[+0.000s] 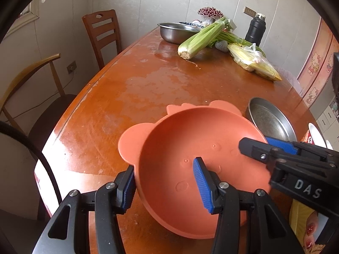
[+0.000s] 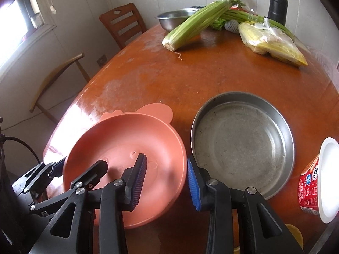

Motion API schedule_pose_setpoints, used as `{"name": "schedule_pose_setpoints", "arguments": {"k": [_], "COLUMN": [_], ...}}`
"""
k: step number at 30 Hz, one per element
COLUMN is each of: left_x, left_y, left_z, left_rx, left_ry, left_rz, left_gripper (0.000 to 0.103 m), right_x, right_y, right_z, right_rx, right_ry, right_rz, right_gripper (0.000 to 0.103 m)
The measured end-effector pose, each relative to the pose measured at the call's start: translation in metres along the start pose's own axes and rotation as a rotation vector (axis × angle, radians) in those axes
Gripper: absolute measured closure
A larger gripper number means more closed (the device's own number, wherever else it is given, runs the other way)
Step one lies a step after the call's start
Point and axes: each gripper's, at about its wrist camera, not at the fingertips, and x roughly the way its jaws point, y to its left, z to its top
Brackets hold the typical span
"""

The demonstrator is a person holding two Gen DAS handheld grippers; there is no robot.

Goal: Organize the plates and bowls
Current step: 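Lift the orange plate with the left tool and lower it beside the steel pan, then open the left tool and pull it back from the orange plate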

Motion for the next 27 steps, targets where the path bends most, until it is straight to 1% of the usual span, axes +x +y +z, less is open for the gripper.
{"name": "schedule_pose_setpoints", "arguments": {"k": [3,7,11,16,20,27], "left_x": [-0.002,-0.007,-0.015,-0.026,-0.034,-0.050], "left_y": [0.001,0.005,0.008,0.009,0.008,-0.001], "left_z": [-0.001,-0.002,-0.003,-0.001,-0.001,-0.004], "left_rx": [0.002,-0.005,-0.003,-0.007,-0.009,-0.005], "left_ry": [-0.010,-0.016,-0.037,-0.055,-0.068,-0.089], "left_rz": [0.018,0.023,0.040,0.048,0.055,0.059], "left_gripper": [0.050,0.049,0.046,0.045,0.044,0.043], "right_x": [-0.004,-0.008,-0.015,-0.021,-0.027,-0.044], "right_y": [0.003,0.005,0.005,0.006,0.007,0.008], "right_z": [-0.001,-0.001,-0.001,-0.002,-0.003,-0.008], "right_rx": [-0.011,-0.025,-0.024,-0.032,-0.043,-0.058], "right_ry": [-0.015,-0.030,-0.047,-0.060,-0.081,-0.114], "right_rz": [-0.014,-0.030,-0.024,-0.032,-0.056,-0.056], "right_gripper": [0.064,0.064,0.063,0.062,0.061,0.058]}}
